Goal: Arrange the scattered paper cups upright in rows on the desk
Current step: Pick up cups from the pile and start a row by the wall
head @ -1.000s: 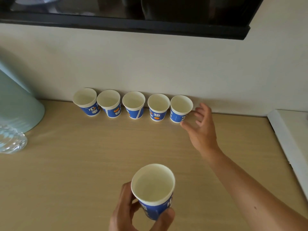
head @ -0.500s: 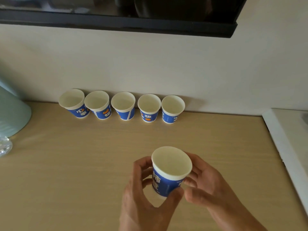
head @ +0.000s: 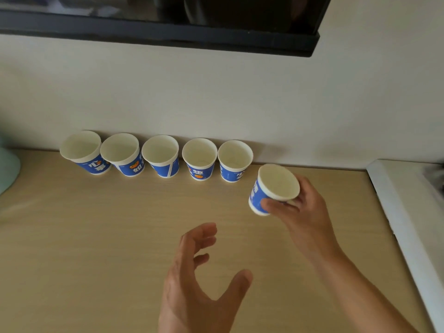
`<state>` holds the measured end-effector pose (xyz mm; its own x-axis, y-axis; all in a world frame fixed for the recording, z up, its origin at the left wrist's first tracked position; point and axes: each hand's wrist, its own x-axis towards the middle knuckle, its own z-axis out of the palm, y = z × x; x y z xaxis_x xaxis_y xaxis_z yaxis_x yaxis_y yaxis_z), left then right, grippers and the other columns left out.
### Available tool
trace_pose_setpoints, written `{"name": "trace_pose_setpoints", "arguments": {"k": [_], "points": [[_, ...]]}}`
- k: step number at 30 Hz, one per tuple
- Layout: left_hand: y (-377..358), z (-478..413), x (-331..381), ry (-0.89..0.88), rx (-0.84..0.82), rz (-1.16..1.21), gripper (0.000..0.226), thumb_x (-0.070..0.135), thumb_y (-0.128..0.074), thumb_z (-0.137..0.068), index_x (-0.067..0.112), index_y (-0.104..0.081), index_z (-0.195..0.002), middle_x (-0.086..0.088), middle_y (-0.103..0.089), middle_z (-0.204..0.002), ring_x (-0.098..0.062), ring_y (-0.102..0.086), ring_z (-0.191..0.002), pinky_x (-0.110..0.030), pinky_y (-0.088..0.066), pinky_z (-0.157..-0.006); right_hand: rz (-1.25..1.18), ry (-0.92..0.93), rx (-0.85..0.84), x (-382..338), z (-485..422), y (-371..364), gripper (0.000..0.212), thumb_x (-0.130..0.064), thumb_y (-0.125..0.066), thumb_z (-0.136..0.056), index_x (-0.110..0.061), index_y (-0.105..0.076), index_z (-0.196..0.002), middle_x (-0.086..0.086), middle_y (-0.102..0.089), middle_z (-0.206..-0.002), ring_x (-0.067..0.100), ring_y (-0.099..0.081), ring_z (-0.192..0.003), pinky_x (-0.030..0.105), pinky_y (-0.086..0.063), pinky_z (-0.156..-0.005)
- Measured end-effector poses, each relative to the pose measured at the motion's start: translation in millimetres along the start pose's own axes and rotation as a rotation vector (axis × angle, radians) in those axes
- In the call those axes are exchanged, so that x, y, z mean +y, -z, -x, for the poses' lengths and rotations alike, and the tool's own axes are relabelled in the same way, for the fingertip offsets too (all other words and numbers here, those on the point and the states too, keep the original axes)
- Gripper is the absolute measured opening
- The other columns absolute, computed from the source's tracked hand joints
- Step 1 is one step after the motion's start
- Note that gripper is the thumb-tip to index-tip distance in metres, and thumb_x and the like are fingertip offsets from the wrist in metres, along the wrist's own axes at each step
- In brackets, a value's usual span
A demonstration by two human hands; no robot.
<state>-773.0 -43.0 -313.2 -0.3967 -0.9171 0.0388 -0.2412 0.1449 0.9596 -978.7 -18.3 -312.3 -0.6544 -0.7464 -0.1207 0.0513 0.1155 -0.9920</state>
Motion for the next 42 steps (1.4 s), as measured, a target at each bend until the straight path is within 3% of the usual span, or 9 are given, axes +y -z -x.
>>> {"name": "trace_pose_setpoints", "arguments": {"k": [8, 15, 21, 26, 30, 33, 37, 42], "points": [[-2, -3, 4, 0.046, 0.05, 0.066, 0.064, 0.051, -0.076, -0.056, 0.036, -0.062, -0.116, 0.021, -0.071, -0.115, -0.005, -0.068, -0.111, -0.021, -0.055, -0.085, 0.113, 0.092, 0.104, 20, -61, -4, 0.053, 0.001, -0.083, -0.075, -0.033, -0.06, -0.108, -0.01, -0.072, -0.107, 0.008, -0.07, -0.095, 0.022, -0.055, -0.079], [-5, -10, 8, 0.074, 0.082, 0.114, 0.06, 0.051, -0.074, -0.058, 0.035, -0.063, -0.115, 0.019, -0.071, -0.116, -0.008, -0.068, -0.111, -0.031, -0.054, -0.086, 0.185, 0.106, 0.13, 33, -77, -8, 0.057, -0.006, -0.087, -0.073, -0.036, -0.06, -0.113, -0.013, -0.071, -0.111, 0.007, -0.069, -0.098, 0.019, -0.052, -0.08], [-11, -19, 11, 0.076, 0.078, 0.133, 0.056, 0.05, -0.073, -0.062, 0.036, -0.062, -0.115, 0.019, -0.07, -0.117, -0.009, -0.067, -0.112, -0.033, -0.054, -0.089, 0.231, 0.124, 0.149, 38, -78, -12, 0.058, -0.011, -0.089, -0.072, -0.03, -0.059, -0.119, -0.014, -0.07, -0.112, 0.005, -0.069, -0.098, 0.026, -0.055, -0.088], [-12, -24, 13, 0.084, 0.06, 0.14, 0.054, 0.051, -0.073, -0.064, 0.037, -0.06, -0.115, 0.02, -0.069, -0.118, -0.007, -0.066, -0.113, -0.034, -0.054, -0.09, 0.256, 0.122, 0.16, 38, -76, -14, 0.064, -0.014, -0.09, -0.071, -0.027, -0.057, -0.124, -0.018, -0.068, -0.112, -0.001, -0.068, -0.096, 0.018, -0.054, -0.083], [-11, -25, 15, 0.098, 0.044, 0.137, 0.052, 0.048, -0.074, -0.068, 0.036, -0.06, -0.116, 0.02, -0.068, -0.118, -0.007, -0.065, -0.115, -0.032, -0.054, -0.09, 0.28, 0.098, 0.165, 38, -71, -12, 0.071, -0.015, -0.09, -0.07, -0.029, -0.052, -0.129, -0.019, -0.063, -0.121, -0.003, -0.063, -0.108, 0.021, -0.05, -0.092], [-9, -26, 16, 0.107, 0.049, 0.118, 0.048, 0.035, -0.078, -0.073, 0.034, -0.06, -0.117, 0.018, -0.068, -0.115, -0.008, -0.065, -0.115, -0.032, -0.055, -0.091, 0.31, 0.097, 0.197, 38, -58, -8, 0.074, -0.016, -0.087, -0.073, -0.027, -0.049, -0.135, -0.023, -0.057, -0.125, -0.01, -0.056, -0.113, 0.019, -0.044, -0.092], [-7, -25, 22, 0.129, 0.055, 0.108, 0.047, 0.032, -0.078, -0.074, 0.033, -0.06, -0.118, 0.016, -0.068, -0.114, -0.007, -0.065, -0.112, -0.032, -0.057, -0.09, 0.333, 0.092, 0.273, 40, -32, -5, 0.075, -0.016, -0.084, -0.077, -0.021, -0.046, -0.141, -0.008, -0.056, -0.133, 0.001, -0.055, -0.121, 0.022, -0.044, -0.095], [4, -17, 42, 0.139, 0.083, 0.094, 0.049, 0.032, -0.077, -0.075, 0.025, -0.06, -0.121, 0.014, -0.068, -0.113, -0.005, -0.066, -0.107, -0.032, -0.058, -0.088, 0.284, 0.062, 0.307, 18, 8, -16, 0.066, -0.014, -0.079, -0.081, -0.019, -0.047, -0.137, -0.005, -0.057, -0.133, 0.003, -0.057, -0.119, 0.029, -0.047, -0.101]]}}
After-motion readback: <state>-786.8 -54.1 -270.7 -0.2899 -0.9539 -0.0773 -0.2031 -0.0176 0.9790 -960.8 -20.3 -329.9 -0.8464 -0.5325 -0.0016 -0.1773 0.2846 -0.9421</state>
